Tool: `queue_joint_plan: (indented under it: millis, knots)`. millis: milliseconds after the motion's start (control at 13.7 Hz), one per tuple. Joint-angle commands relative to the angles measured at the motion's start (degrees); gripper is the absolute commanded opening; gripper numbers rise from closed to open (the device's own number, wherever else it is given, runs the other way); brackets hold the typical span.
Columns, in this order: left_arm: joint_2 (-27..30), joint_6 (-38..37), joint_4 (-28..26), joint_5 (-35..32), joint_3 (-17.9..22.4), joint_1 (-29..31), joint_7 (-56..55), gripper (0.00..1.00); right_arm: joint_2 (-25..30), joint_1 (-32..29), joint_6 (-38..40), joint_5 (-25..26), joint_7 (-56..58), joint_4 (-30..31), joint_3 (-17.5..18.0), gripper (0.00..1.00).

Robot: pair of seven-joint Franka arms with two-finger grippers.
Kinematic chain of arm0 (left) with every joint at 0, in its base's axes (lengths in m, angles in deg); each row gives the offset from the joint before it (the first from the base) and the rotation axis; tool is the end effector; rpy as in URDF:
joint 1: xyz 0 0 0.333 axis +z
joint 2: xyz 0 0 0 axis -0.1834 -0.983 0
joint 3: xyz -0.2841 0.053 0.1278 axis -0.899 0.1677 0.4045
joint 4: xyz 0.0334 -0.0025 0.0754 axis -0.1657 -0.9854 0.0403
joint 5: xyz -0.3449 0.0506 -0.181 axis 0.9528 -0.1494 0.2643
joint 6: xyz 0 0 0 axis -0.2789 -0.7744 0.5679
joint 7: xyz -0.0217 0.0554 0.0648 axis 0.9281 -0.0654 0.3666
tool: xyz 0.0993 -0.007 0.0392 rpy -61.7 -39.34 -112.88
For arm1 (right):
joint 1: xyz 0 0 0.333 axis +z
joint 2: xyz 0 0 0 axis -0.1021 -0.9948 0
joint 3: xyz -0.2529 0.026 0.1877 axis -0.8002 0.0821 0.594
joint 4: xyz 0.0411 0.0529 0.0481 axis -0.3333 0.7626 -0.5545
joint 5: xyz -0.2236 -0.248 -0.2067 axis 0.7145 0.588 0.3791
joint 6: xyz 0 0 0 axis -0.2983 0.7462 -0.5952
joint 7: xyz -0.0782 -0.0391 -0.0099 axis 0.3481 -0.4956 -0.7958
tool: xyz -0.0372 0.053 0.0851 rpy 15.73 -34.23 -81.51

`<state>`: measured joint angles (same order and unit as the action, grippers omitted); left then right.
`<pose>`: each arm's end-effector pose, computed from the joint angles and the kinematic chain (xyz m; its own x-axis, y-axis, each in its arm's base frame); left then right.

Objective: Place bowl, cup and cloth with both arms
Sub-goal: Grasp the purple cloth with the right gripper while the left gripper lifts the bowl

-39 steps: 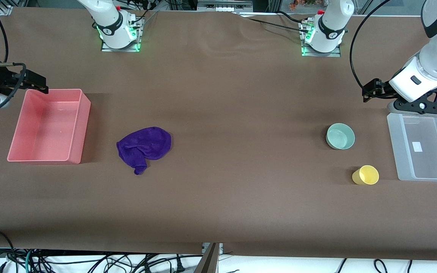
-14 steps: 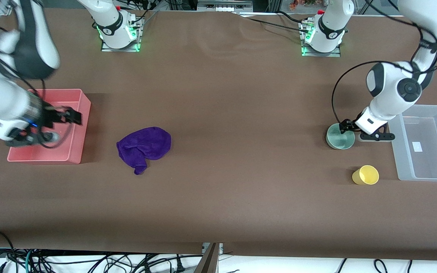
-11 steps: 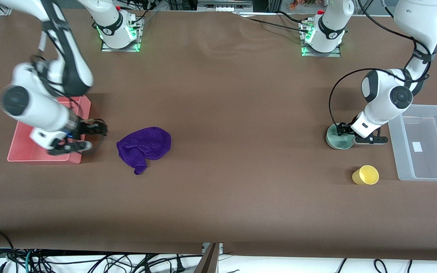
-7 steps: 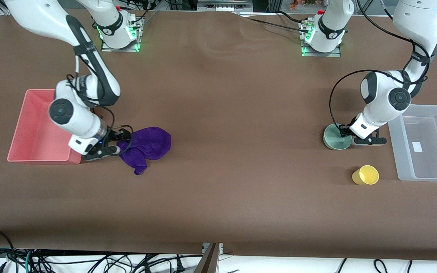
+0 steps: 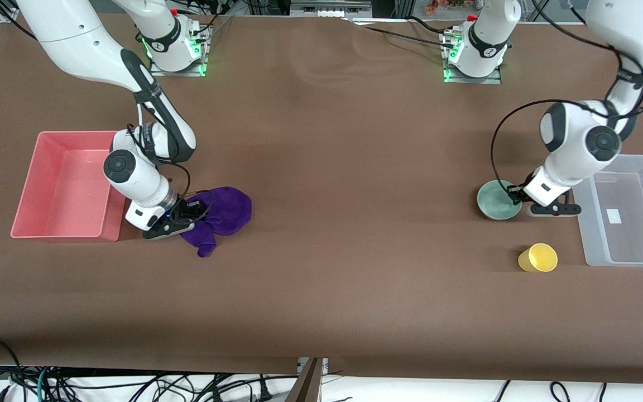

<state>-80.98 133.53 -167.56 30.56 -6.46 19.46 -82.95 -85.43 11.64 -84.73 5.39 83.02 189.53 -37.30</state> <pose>0.5392 0.0465 0.2499 0.9993 0.0157 -0.0334 0.0153 -0.9998 -0.0141 0.5920 0.1268 0.1769 0.9514 0.2882 0.1082 0.2929 -0.9557 -0.0302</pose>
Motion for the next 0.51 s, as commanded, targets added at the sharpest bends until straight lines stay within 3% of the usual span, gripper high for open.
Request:
queue_joint_plan:
  millis: [0, 219, 438]
  knots:
    - [4.21, -19.10, 9.56, 1.63, -0.02, 1.03, 4.77, 0.00, 0.41, 0.28, -0.45, -0.06, 0.39, 0.10, -0.03, 0.00]
    - [3.07, -34.52, 21.88, 1.10, 0.15, 6.11, 14.41, 0.00, 1.63, 0.20, 2.52, 0.20, 0.83, -1.56, -0.03, 0.00]
    - [-0.35, -35.26, 26.73, 0.84, 0.24, 15.33, 29.18, 0.00, 4.79, 0.02, 14.09, 0.20, 2.24, -6.56, -0.03, 0.00]
